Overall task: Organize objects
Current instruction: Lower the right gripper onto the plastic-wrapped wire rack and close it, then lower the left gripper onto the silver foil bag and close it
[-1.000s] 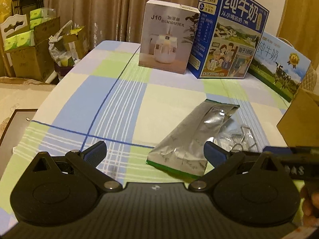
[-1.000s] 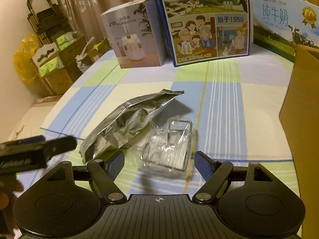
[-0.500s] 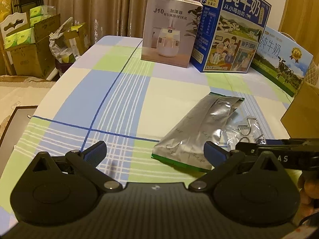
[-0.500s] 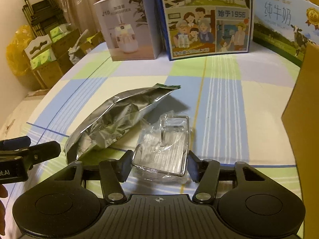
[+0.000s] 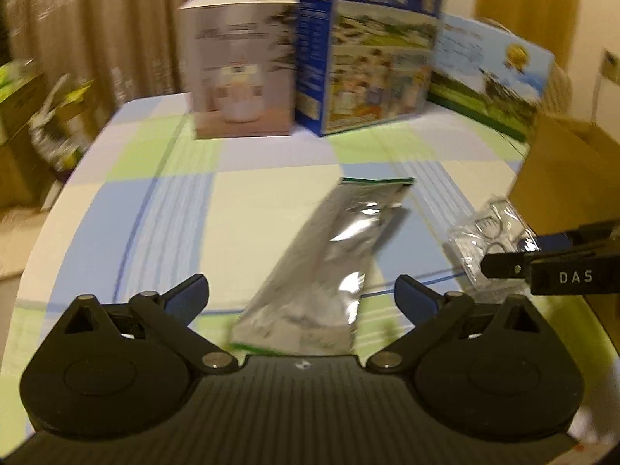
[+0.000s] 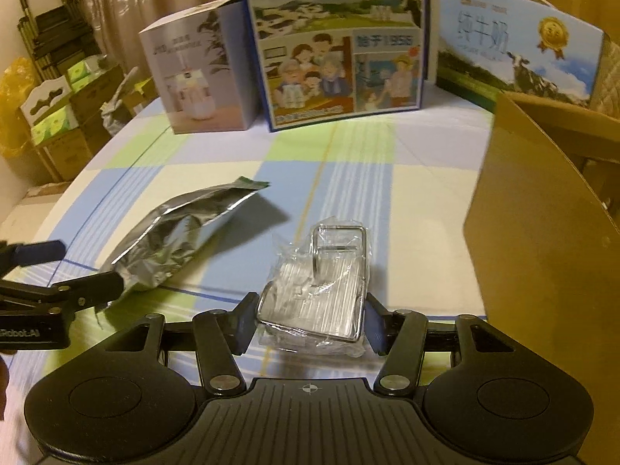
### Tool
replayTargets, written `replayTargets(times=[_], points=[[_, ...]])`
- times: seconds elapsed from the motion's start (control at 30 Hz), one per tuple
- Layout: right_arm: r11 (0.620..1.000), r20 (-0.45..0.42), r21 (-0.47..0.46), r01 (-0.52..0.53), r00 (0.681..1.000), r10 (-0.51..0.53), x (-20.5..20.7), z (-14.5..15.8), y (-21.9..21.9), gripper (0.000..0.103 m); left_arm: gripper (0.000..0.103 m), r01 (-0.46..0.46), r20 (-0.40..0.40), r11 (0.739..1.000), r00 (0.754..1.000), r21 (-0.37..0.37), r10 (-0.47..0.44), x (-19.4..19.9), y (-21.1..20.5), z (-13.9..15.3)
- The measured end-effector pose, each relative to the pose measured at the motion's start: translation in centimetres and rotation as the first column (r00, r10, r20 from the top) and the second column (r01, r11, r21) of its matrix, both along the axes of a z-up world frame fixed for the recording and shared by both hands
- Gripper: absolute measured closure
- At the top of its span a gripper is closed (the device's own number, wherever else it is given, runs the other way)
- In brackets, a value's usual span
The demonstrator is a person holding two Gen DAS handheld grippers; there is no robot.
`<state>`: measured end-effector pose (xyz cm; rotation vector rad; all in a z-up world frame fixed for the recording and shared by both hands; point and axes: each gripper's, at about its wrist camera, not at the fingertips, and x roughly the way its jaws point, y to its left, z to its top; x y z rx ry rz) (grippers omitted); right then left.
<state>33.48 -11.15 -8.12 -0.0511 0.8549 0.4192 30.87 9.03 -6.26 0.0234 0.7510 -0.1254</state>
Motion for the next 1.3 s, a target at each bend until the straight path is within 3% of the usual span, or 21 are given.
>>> replayTargets(times=[0.17,0.33,0.7,0.97,1.13,1.3], points=[[1.0,-0.02,0.003,0.0,1.0,0.0,0.5,-0.3,-0.4,0.05,0.018,0.114,-0.051,0.991,0.993,0.071,-0.111,3.0,-1.7,0.4],[1.0,-0.039,0.004,-0.019,0.999,0.019,0.9,-0.9,-0.2,0.05,0.031,0.226,-0.17,0.966,0.964,0.124,-0.204,5.9,-2.8,-0.4],[0.999,-0.052,0.022,-0.05,0.997,0.051,1.0,-1.2,0.6,0.051,0.055,0.309,-0.303,0.931,0.922,0.194,-0.243,8.7,-3.1,-2.0],[0.998,-0.055,0.043,-0.047,0.997,0.05,0.7,-0.9,0.4,0.051,0.068,0.268,-0.321,0.956,0.922,0.122,-0.218,7.8,-2.6,-1.3],[0.997,-0.044,0.036,-0.063,0.997,0.065,-0.8,-0.2,0.2,0.051,0.069,0.231,-0.333,0.969,0.923,0.086,-0.19,4.7,-3.3,-1.2],[0.997,-0.04,0.033,-0.067,0.997,0.068,-3.5,0.4,-0.6,0.051,0.07,0.162,-0.332,0.987,0.931,0.004,-0.152,0.3,-4.1,-1.2]])
